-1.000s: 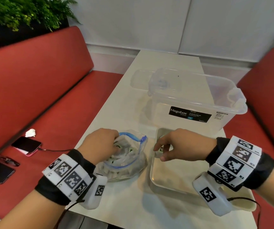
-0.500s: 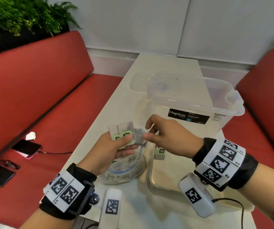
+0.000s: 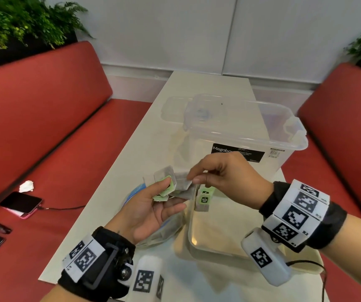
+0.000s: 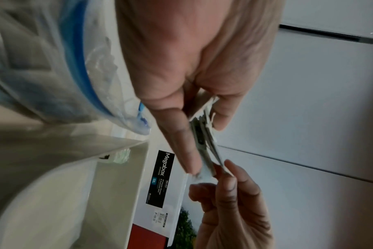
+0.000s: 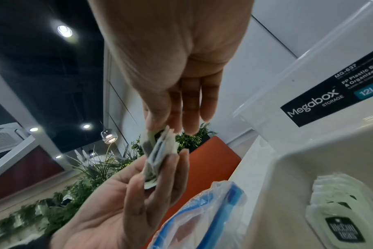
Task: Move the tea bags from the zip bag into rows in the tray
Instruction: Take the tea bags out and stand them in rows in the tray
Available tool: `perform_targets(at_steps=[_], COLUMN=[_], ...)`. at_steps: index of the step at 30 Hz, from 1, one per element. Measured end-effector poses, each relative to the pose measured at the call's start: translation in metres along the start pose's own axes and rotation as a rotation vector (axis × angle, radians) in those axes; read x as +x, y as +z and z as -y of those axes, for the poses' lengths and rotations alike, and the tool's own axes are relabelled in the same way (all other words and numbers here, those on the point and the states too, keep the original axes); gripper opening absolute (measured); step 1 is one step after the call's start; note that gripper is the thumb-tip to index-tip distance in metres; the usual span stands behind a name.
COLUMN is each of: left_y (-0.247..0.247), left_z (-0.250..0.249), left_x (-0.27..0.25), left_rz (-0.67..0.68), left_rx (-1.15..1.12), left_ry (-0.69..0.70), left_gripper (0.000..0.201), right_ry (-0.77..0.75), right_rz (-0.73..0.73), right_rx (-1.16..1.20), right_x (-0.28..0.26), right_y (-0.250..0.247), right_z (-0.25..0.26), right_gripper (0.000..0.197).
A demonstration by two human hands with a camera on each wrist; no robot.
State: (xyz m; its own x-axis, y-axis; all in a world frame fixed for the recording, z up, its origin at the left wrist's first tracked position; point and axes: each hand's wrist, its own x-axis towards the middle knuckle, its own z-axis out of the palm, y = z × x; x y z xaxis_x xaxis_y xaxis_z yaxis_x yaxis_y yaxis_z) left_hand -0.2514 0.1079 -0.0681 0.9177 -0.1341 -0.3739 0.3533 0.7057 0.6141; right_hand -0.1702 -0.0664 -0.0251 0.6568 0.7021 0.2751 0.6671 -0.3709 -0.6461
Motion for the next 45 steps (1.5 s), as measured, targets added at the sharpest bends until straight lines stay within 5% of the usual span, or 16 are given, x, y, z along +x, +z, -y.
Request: perform_targets(at_steps=[8, 13, 18, 27, 34, 45], left_y=[-0.001, -0.003, 0.007, 0.025, 0.033, 0.006], left_z=[0.009, 0.02, 0.023, 0.023, 0.028, 0.032], left_x=[0.015, 0.019, 0.02, 0.026, 0.035, 0.022], left_rz=[-0.018, 0.035, 0.098, 0.203, 0.218, 0.22], left_rx=[0.029, 0.254, 0.433, 0.725, 0.879, 0.914], left_ry=[0.029, 0.101, 0.185, 0.248, 0.21, 0.089], left_gripper=[0.027, 0.033, 0.035, 0.061, 0.031, 0.041], right_ry=[0.092, 0.315, 0.343, 0.366, 0.318, 0.454], right_rz=[-0.186, -0.061, 0.018, 0.113, 0.134, 0.223], right_rx=[0.109, 0.188, -0.191, -0.215, -0.22, -0.618], right_x=[0.006, 0.008, 0.006, 0.0, -0.004, 0.001], right_y=[-0.019, -0.033, -0.04, -0.044, -0.046, -0.052], right_z=[-0.007, -0.017, -0.023, -0.019, -0.022, -0.06], right_gripper=[0.025, 0.022, 0.014, 0.007, 0.006, 0.009])
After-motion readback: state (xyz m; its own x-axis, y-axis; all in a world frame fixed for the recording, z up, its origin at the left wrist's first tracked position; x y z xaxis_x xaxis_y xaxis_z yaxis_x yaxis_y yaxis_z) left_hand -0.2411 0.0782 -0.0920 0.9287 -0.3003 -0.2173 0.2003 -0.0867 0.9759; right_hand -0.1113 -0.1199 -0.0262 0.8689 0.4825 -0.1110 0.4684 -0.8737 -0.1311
